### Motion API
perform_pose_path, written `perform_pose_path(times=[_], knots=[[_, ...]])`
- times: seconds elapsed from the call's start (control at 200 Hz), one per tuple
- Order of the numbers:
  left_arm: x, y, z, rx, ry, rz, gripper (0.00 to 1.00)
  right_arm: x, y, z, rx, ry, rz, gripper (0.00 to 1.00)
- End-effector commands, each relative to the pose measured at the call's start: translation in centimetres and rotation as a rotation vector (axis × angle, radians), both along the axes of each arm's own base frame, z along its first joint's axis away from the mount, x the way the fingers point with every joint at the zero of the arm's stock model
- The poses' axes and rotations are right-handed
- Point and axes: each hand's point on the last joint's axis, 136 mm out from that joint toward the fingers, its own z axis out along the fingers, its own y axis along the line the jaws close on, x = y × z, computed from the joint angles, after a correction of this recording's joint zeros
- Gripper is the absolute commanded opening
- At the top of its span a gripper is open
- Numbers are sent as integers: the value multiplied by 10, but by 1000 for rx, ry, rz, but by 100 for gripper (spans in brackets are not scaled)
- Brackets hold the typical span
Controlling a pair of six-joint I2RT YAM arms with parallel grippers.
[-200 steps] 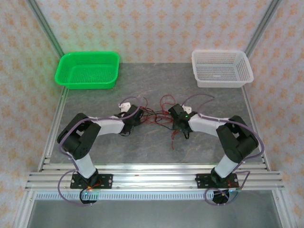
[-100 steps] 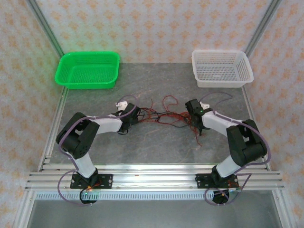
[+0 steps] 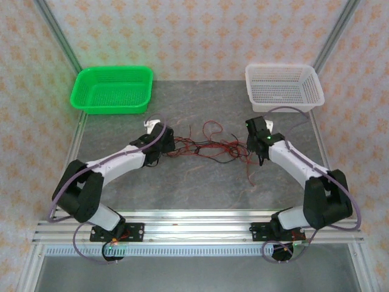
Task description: Untangle the cables
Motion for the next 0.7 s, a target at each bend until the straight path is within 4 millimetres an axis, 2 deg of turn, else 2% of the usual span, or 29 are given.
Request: perform_pose_path(times=[0.0,0.245,0.375,0.561,0.696], knots=[[-3,-18,30,-6,-17,-98,91,-11,28,11,143,-14,110,42],[-12,-22,61,-62,-74,-118,90,-22,78,44,379,-91,247,44],[-17,-18,72,-82,-108,-110,89,-23,116,54,438,-102,322,43],[-24,-13,83,-107,-152,-103,89,-16,180,37,516,-50,384,42],[-29,-7,86,-105,-162,-94,89,-8,219,17,538,-8,397,43]])
